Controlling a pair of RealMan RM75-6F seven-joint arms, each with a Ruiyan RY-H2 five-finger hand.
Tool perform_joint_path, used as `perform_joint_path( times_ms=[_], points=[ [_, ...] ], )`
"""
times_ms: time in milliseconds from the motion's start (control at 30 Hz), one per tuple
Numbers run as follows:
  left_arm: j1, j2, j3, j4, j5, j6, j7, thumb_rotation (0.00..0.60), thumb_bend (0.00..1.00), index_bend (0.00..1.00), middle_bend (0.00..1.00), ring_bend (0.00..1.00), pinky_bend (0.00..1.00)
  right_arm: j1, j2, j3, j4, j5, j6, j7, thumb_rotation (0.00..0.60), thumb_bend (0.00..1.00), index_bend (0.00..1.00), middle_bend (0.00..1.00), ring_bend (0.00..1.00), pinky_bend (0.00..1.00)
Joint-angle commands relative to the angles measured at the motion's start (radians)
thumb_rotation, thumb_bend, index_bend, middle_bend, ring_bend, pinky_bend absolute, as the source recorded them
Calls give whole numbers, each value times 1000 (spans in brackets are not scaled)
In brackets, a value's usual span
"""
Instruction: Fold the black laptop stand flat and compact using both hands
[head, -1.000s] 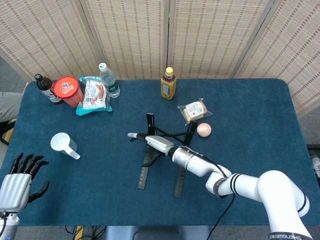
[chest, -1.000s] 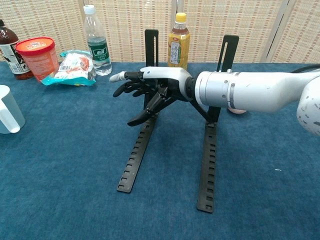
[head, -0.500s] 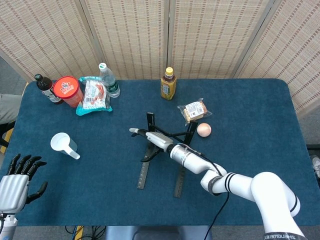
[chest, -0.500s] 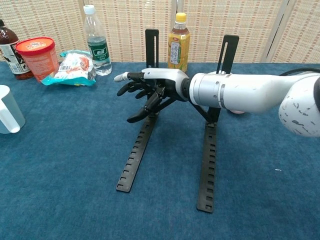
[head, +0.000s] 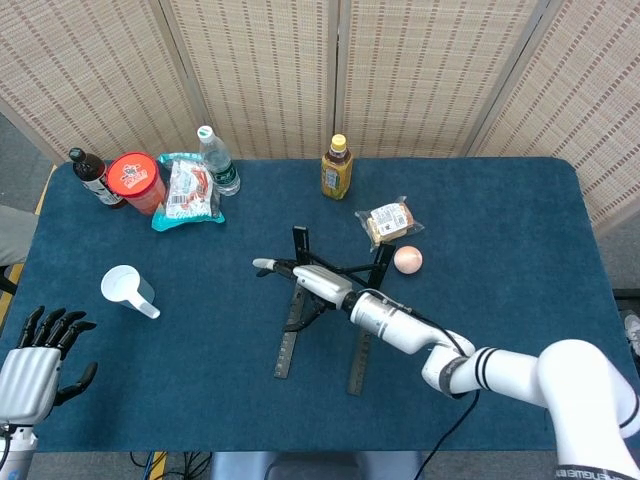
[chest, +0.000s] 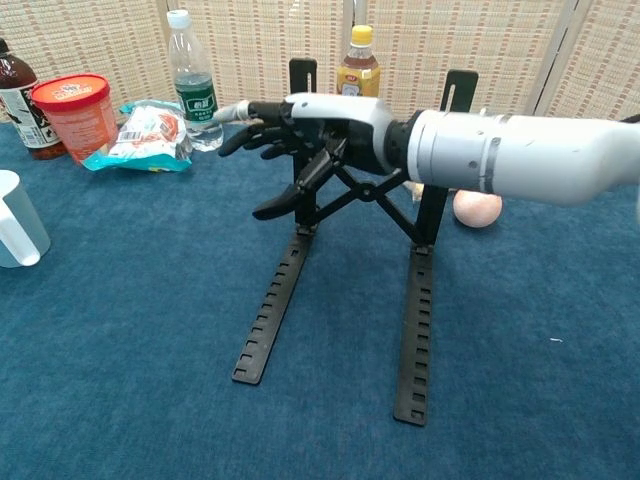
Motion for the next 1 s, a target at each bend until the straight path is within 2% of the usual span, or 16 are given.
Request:
perform_joint_path(
  times_ms=[33, 133, 300, 433, 633, 767, 1000],
  points=[
    [-2, -1, -1, 2, 0, -3, -1, 600, 274, 263, 188, 109, 7, -59, 136, -15, -151, -54, 116, -59, 600, 56, 19, 176, 12, 0],
    [-7, -6, -4, 8, -4, -11, -7, 600, 274, 263, 188, 109, 7, -127, 245, -16, -269, -46, 205, -155, 600, 29, 19, 179, 12, 0],
    [-16, -12, -7, 18, -7, -24, -14, 600, 273, 263, 188, 109, 7, -225, 388, -13, -405, 14, 284, -289, 600, 0, 19, 192, 12, 0],
    [-26, -14, -11, 21, -6, -33, -14, 600, 273, 263, 188, 109, 6, -275, 457, -12, -436, 67, 297, -322, 600, 0, 19, 192, 12, 0],
    [-39, -13, -18, 17, 0, -40, -10, 600, 274, 264, 188, 109, 7, -314, 492, -4, -424, 108, 285, -276, 600, 0, 19, 192, 12, 0],
    [-46, -12, -19, 15, 6, -45, -7, 600, 273, 264, 188, 109, 7, -316, 484, -5, -402, 132, 231, -226, 600, 0, 19, 192, 12, 0],
    [-57, -7, -18, 5, 13, -55, 1, 600, 273, 263, 187, 109, 7, -295, 441, -20, -324, 91, 135, -81, 600, 0, 19, 192, 12, 0]
  ],
)
